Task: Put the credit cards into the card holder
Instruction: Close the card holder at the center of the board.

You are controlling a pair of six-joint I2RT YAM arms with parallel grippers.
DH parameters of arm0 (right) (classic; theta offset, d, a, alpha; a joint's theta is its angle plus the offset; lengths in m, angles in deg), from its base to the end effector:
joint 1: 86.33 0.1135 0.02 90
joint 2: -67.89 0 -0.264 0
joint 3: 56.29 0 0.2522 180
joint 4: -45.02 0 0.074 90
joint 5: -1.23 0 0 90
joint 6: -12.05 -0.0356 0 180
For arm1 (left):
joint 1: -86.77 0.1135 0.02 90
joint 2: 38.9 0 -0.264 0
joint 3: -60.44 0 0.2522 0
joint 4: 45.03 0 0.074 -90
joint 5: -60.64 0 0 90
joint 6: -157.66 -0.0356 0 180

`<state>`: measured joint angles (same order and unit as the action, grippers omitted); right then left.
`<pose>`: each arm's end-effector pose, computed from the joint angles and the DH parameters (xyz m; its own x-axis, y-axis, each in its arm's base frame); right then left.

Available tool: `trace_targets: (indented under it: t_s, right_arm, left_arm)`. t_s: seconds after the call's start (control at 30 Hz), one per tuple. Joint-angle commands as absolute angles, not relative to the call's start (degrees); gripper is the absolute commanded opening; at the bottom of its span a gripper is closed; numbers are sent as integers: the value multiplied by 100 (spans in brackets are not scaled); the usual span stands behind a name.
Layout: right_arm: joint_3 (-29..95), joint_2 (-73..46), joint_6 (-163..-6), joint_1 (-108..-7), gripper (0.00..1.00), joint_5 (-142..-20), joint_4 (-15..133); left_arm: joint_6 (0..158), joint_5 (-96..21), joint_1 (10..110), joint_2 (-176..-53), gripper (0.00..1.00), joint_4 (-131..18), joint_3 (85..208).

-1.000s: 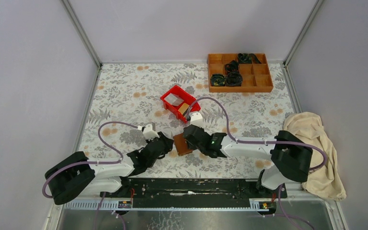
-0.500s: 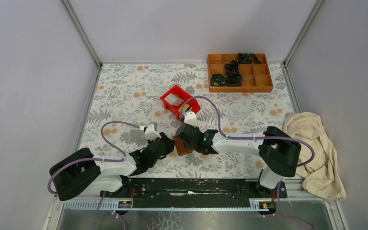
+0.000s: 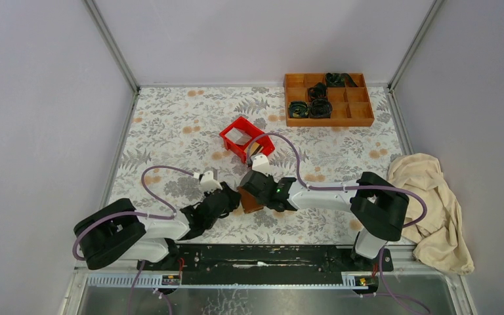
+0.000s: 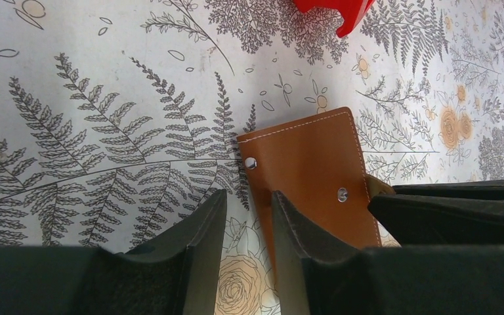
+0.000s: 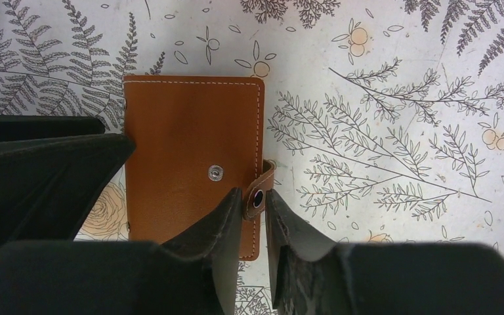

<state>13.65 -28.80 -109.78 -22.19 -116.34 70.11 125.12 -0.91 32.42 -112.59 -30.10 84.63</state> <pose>0.1636 0.2998 0.1792 -0.6463 -0.2615 -0.7169 -0.3909 0.9203 0.0167 0.1282 -0.1497 0.1154 -0.5874 -0.4527 -0.6708 -0.0175 0.8358 -0.5488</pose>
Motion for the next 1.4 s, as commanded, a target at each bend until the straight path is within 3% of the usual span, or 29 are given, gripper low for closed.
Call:
trace_targets:
  t_s: [0.0, 0.37, 1.37]
  right_arm:
    - [1584, -2857, -10976, -2173, 26, -11854, 6999]
    - [1612, -2764, -10953, -2166, 31, -11891, 7046]
    - [1633, -2512, -10921, -2127, 24, -11834, 6987]
  left_arm:
    - [12523, -73, 3180, -11392, 38, -2675, 8481]
    - [12515, -131, 3156, -11617, 36, -2531, 8524]
    - [12532, -166, 3106, -12000, 35, -2478, 8606]
